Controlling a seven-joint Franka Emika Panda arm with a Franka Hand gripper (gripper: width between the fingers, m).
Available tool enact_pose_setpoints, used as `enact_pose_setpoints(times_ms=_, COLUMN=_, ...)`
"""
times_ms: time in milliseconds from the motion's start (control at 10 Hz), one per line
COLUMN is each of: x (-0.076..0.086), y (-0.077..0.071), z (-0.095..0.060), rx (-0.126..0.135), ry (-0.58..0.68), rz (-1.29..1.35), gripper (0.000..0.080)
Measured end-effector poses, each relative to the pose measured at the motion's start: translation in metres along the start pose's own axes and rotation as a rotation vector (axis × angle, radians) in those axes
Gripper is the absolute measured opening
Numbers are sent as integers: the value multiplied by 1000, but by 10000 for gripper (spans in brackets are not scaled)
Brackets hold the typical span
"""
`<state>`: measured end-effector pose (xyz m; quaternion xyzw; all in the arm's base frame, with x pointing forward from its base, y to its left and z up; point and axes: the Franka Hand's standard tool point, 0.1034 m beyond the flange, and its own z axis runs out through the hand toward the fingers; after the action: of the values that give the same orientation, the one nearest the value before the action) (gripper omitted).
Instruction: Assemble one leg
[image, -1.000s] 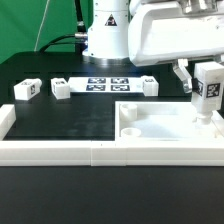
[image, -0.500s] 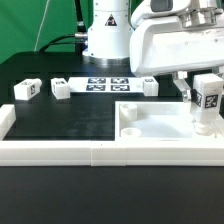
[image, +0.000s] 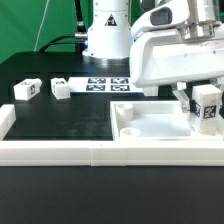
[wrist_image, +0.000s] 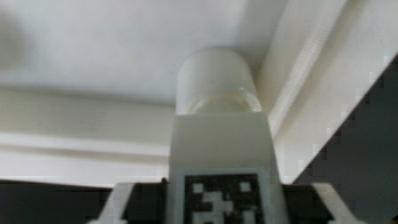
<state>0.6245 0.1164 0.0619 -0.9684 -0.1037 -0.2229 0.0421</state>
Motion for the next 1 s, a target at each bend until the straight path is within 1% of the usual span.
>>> enact_pose_setpoints(times_ms=500, x=0, y=1, z=0, rx=-5, ry=19, rz=-3, gripper=285)
enact_pose_setpoints(times_ms=600, x=0, y=1, z=0, rx=-5, ry=19, rz=-3, gripper=454)
enact_pose_setpoints(times_ms=700, x=0, y=1, z=0, rx=-5, ry=19, rz=-3, gripper=578)
enact_pose_setpoints(times_ms=800, x=0, y=1, z=0, rx=-5, ry=19, rz=-3, gripper=578)
enact_pose_setpoints(times_ms=900, x=0, y=1, z=0, rx=-5, ry=19, rz=-3, gripper=635)
enact_pose_setpoints(times_ms=1000, x=0, y=1, z=0, rx=-5, ry=19, rz=-3, gripper=646)
